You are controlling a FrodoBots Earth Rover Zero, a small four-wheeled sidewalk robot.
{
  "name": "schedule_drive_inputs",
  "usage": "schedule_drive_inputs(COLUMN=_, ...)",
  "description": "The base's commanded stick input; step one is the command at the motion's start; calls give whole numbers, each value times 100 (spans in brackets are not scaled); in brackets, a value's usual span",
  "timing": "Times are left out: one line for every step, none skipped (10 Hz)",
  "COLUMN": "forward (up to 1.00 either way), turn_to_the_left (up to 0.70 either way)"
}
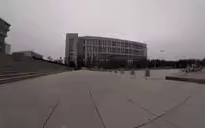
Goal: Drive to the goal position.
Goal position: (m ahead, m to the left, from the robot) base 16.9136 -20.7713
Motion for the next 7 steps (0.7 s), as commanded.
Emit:
schedule_drive_inputs(forward=70, turn_to_the_left=-26)
schedule_drive_inputs(forward=70, turn_to_the_left=-26)
schedule_drive_inputs(forward=70, turn_to_the_left=-26)
schedule_drive_inputs(forward=70, turn_to_the_left=-26)
schedule_drive_inputs(forward=70, turn_to_the_left=-26)
schedule_drive_inputs(forward=70, turn_to_the_left=-26)
schedule_drive_inputs(forward=70, turn_to_the_left=-26)
